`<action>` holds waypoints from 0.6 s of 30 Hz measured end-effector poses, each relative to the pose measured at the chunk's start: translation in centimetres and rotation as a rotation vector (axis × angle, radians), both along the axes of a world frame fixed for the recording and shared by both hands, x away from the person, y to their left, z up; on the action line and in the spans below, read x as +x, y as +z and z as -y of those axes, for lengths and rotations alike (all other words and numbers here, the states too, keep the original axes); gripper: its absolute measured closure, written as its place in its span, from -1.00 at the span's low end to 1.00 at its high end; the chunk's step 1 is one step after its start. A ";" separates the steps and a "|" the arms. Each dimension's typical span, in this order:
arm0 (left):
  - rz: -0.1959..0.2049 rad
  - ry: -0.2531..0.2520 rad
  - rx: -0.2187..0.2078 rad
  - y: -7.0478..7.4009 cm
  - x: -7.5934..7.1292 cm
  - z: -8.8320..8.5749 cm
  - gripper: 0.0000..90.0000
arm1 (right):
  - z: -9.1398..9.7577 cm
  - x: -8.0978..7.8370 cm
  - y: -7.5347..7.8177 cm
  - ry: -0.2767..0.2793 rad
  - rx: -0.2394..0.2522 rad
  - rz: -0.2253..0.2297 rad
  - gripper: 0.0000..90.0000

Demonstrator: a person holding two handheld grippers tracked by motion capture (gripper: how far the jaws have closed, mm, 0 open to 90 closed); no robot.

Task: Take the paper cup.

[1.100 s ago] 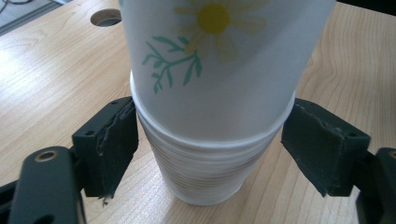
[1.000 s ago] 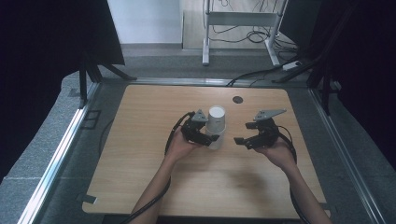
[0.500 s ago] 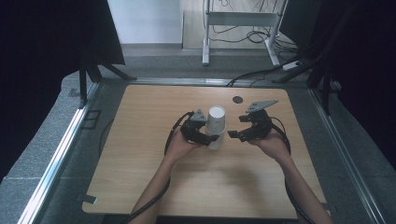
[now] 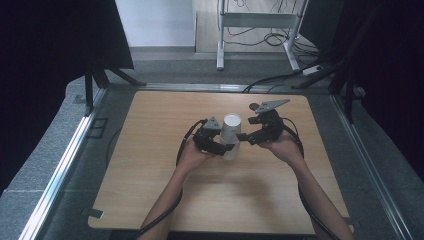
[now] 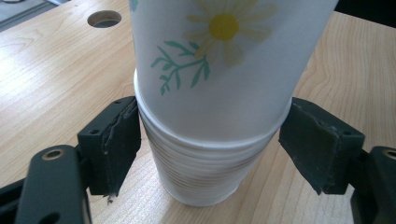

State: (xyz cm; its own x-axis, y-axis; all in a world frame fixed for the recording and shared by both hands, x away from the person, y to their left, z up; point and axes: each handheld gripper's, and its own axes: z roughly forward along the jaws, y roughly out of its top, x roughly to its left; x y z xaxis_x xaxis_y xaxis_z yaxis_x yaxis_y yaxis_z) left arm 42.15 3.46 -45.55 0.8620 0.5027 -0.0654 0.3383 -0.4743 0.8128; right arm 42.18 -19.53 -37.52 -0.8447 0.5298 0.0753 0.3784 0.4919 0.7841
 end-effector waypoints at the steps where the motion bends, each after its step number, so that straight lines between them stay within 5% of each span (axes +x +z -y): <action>1: 0.001 0.000 0.002 0.0 0.0 0.0 -0.53 | -0.2 0.1 0.1 0.002 0.001 0.001 -0.70; 9: 0.003 0.002 0.007 0.1 -0.1 0.0 -0.53 | -1.9 0.8 1.0 0.012 -0.002 0.005 -0.67; 18: 0.013 -0.001 0.016 0.1 -0.1 0.0 -0.52 | -3.8 1.5 1.5 0.032 -0.046 0.022 -0.35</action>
